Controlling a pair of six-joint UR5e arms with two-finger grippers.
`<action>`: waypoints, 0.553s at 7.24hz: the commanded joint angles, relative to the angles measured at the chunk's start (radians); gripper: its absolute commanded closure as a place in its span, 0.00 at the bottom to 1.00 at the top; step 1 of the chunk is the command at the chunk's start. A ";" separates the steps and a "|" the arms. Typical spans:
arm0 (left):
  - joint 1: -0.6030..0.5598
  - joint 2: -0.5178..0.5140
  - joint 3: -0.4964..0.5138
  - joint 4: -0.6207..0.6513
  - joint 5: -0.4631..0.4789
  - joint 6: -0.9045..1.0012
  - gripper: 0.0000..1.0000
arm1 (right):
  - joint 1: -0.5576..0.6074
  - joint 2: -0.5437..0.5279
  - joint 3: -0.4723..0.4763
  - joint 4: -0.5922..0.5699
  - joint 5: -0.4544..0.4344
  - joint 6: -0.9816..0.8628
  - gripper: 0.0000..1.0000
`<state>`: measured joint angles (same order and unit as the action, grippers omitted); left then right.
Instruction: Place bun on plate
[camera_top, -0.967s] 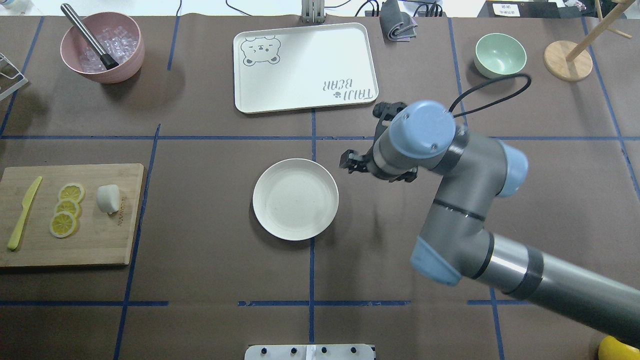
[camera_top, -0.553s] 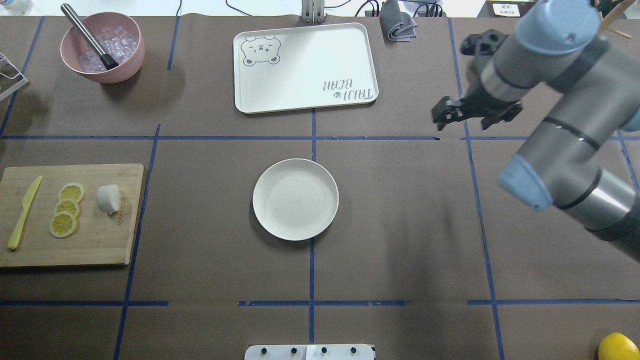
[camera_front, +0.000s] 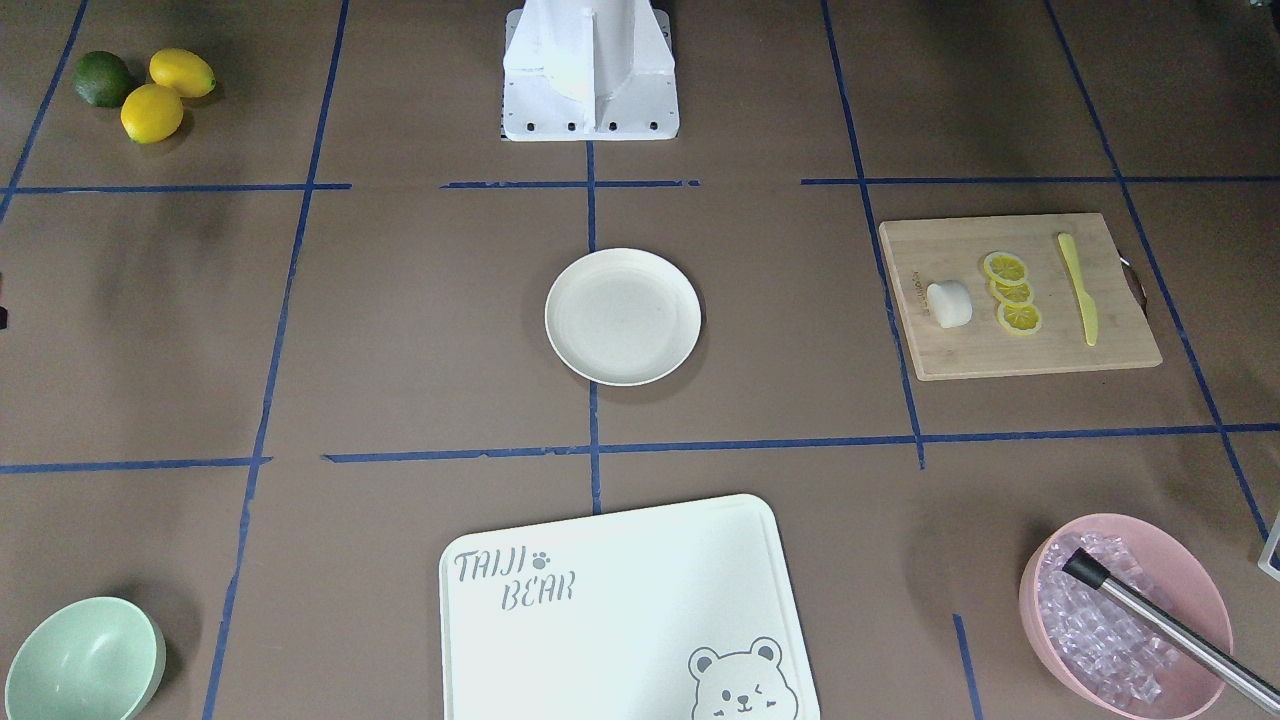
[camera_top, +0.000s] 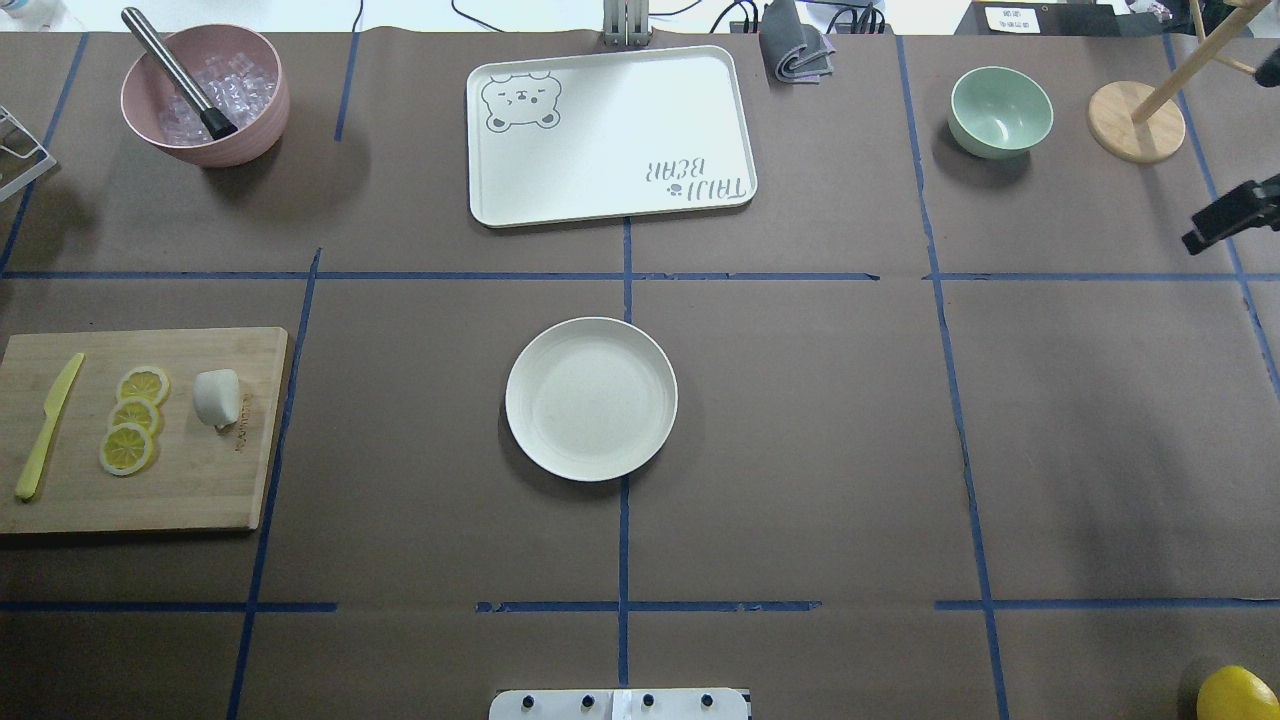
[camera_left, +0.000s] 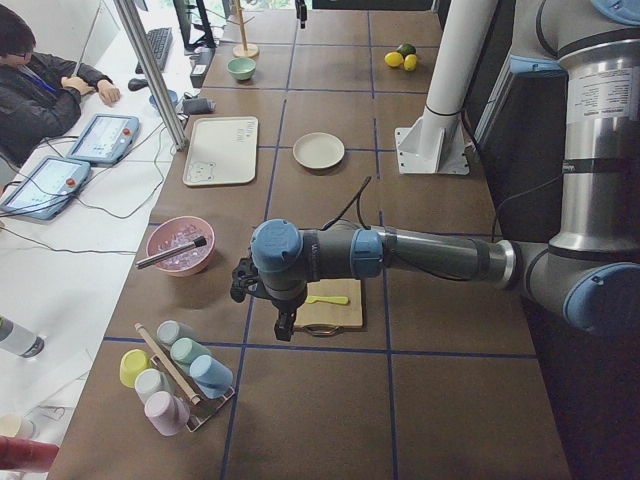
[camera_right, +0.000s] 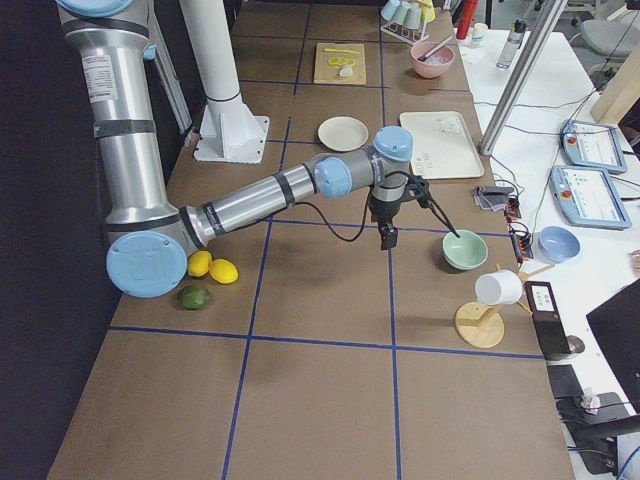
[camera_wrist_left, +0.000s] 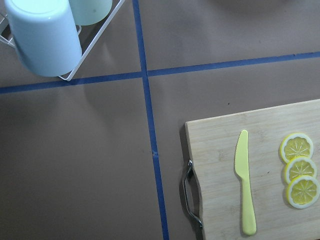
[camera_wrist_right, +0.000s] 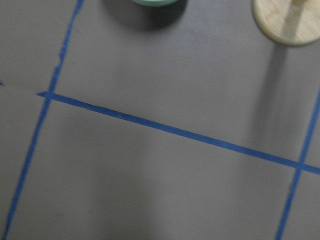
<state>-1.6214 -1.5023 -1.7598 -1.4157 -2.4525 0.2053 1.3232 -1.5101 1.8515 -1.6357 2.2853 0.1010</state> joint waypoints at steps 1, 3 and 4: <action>0.000 -0.001 0.016 -0.084 0.000 0.000 0.00 | 0.156 -0.183 0.002 0.028 0.075 -0.115 0.00; 0.005 -0.024 0.046 -0.178 -0.011 0.000 0.00 | 0.200 -0.242 0.002 0.043 0.073 -0.101 0.00; 0.005 -0.027 0.039 -0.180 -0.011 -0.001 0.00 | 0.200 -0.239 0.002 0.045 0.071 -0.098 0.00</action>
<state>-1.6176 -1.5211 -1.7237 -1.5777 -2.4604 0.2045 1.5128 -1.7375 1.8536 -1.5944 2.3564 -0.0019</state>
